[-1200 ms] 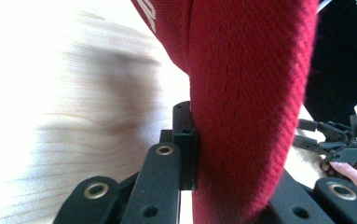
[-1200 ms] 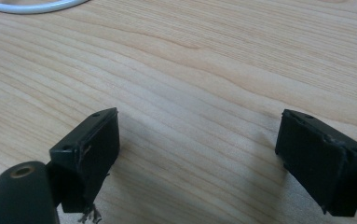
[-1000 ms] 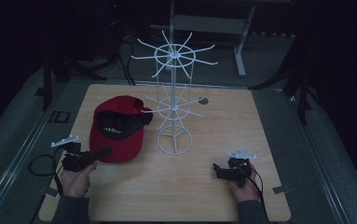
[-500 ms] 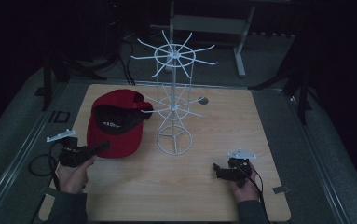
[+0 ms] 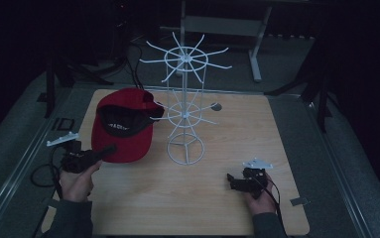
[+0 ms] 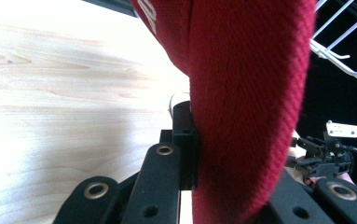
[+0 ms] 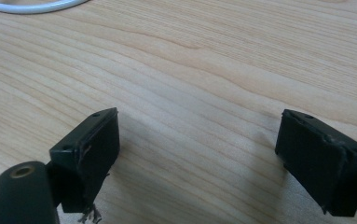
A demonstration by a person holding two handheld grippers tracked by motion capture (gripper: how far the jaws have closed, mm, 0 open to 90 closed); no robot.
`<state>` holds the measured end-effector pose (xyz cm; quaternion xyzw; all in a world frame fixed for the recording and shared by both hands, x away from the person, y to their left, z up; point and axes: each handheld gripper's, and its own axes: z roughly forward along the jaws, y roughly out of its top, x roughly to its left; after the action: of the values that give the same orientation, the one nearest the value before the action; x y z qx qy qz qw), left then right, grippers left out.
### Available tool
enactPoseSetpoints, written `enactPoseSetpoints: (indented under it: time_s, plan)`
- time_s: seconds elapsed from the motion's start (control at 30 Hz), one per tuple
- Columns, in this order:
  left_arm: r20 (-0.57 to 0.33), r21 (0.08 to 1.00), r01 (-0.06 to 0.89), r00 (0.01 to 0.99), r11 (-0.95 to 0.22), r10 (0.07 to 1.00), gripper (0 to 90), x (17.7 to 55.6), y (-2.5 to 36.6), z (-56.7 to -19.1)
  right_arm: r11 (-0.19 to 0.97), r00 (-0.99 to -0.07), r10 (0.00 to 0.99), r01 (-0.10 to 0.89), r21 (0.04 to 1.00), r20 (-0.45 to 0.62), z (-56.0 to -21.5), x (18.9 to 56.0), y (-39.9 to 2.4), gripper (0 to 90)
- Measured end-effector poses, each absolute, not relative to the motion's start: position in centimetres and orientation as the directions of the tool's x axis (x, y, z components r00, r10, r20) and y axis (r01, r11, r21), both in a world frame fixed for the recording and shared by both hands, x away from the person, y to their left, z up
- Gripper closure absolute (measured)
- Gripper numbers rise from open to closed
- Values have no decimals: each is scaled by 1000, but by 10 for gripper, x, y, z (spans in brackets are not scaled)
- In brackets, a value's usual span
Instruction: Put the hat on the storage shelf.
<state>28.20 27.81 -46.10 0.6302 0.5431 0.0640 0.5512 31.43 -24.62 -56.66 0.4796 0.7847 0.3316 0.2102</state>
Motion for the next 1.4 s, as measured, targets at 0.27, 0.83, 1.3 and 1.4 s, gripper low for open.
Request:
enactPoseSetpoints:
  time_s: [0.27, 0.83, 1.3, 1.4]
  plan:
    - [-510, 778, 592, 403, 208, 760, 851, 283, 281, -450, 320, -452, 892, 613, 722, -12, -567, 314, -246, 134]
    - [-506, 803, 545, 411, 240, 758, 850, 283, 288, -431, 320, -452, 892, 613, 723, -12, -567, 314, -246, 134]
    - [-501, 822, 509, 429, 257, 752, 850, 285, 287, -417, 319, -451, 892, 613, 723, -12, -567, 314, -246, 134]
    - [-497, 826, 503, 433, 256, 752, 850, 285, 286, -414, 319, -451, 893, 613, 723, -11, -567, 314, -246, 134]
